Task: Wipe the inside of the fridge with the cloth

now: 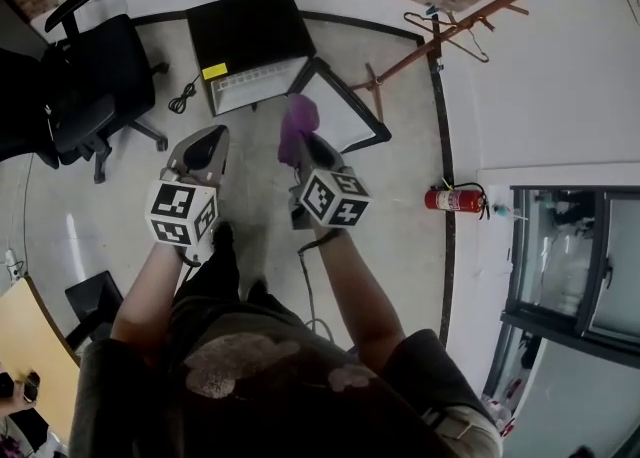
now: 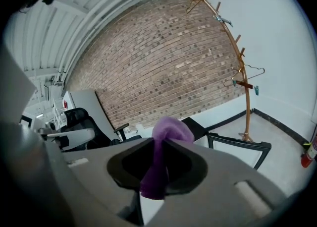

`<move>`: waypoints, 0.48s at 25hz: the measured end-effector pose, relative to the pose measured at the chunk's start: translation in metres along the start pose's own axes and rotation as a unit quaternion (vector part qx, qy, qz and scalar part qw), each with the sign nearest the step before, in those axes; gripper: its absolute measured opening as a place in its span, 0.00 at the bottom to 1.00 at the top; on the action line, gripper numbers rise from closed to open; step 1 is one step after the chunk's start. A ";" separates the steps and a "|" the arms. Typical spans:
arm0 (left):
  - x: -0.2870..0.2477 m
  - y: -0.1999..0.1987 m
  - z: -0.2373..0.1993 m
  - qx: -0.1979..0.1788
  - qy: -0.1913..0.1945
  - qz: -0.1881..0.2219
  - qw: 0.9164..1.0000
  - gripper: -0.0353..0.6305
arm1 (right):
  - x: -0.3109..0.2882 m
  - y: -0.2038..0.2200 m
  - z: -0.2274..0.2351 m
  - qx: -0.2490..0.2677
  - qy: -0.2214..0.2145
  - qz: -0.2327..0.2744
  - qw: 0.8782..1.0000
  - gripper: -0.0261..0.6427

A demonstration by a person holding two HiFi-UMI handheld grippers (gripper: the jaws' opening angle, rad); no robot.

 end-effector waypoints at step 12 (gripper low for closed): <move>0.119 0.042 0.091 -0.019 0.009 0.010 1.000 0.08 | 0.159 0.063 -0.034 0.007 -0.003 0.026 1.000 0.12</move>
Point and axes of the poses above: the fingertips, and each gripper's own axes: x backward along the fingers, z to its right, y out of its underside, the point moved 10 cm from there along x, backward along the fingers, and after that the axes turned 15 degrees about -y, right-handed, at the moved point
